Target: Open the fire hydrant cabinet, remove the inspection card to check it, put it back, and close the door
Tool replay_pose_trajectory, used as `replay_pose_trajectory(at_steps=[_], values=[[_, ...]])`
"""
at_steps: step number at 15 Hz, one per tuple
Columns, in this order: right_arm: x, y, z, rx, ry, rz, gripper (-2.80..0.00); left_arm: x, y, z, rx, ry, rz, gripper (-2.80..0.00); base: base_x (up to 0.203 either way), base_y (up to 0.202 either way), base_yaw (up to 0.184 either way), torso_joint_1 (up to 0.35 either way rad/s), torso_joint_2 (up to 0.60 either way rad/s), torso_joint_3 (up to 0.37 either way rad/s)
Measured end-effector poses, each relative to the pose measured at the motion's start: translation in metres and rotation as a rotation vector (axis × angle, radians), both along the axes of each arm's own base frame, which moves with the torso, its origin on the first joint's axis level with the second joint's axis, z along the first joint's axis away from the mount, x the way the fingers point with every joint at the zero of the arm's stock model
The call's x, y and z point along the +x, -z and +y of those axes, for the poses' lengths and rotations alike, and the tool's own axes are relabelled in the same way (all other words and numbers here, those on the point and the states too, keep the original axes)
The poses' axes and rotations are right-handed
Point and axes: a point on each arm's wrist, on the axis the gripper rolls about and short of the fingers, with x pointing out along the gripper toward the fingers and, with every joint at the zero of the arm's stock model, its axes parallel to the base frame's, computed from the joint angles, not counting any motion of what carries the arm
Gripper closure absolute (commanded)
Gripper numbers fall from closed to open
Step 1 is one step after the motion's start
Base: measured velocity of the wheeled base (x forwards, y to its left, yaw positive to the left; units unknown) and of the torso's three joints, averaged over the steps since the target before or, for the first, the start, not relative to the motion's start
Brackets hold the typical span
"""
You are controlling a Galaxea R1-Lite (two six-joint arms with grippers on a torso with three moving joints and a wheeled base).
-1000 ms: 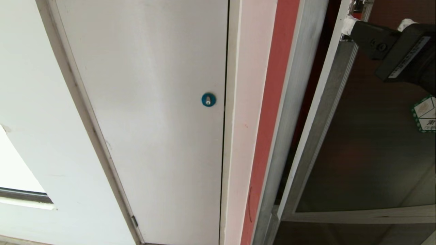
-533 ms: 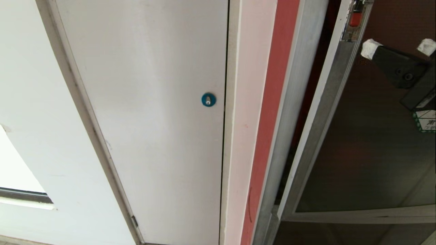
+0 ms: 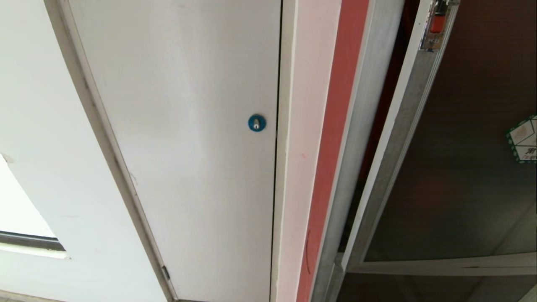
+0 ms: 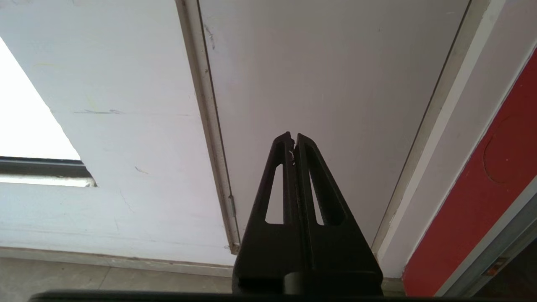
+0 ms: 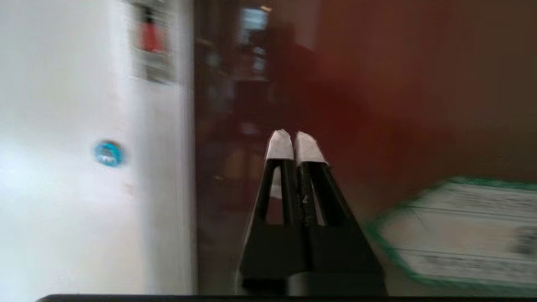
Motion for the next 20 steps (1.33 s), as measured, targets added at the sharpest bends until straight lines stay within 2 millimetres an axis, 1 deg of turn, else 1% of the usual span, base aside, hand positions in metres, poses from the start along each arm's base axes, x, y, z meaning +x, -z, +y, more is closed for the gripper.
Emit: replay_pose_trajectory(at_steps=[3,5,7,10,12,14,16,18,20], values=[[-0.014,0.001,-0.029,-0.002,0.186,0.019,0.0,0.0,0.0,0.0,0.0,0.0,0.0,0.0,0.0,0.0,0.0,0.0,0.0,0.0],[-0.03,0.001,-0.048,0.018,0.339,0.008,0.0,0.0,0.0,0.0,0.0,0.0,0.0,0.0,0.0,0.0,0.0,0.0,0.0,0.0],[-0.051,0.003,-0.062,0.039,0.483,0.003,0.0,0.0,0.0,0.0,0.0,0.0,0.0,0.0,0.0,0.0,0.0,0.0,0.0,0.0],[-0.089,0.011,-0.072,0.04,0.632,0.004,0.0,0.0,0.0,0.0,0.0,0.0,0.0,0.0,0.0,0.0,0.0,0.0,0.0,0.0],[-0.115,0.023,-0.072,0.021,0.656,0.011,0.0,0.0,0.0,0.0,0.0,0.0,0.0,0.0,0.0,0.0,0.0,0.0,0.0,0.0],[-0.136,0.042,-0.071,-0.001,0.662,0.041,0.0,0.0,0.0,0.0,0.0,0.0,0.0,0.0,0.0,0.0,0.0,0.0,0.0,0.0],[-0.146,0.07,-0.07,-0.021,0.633,0.066,0.0,0.0,0.0,0.0,0.0,0.0,0.0,0.0,0.0,0.0,0.0,0.0,0.0,0.0],[-0.147,0.099,-0.068,-0.03,0.547,0.079,0.0,0.0,0.0,0.0,0.0,0.0,0.0,0.0,0.0,0.0,0.0,0.0,0.0,0.0],[-0.145,0.132,-0.066,-0.041,0.423,0.1,0.0,0.0,0.0,0.0,0.0,0.0,0.0,0.0,0.0,0.0,0.0,0.0,0.0,0.0]])
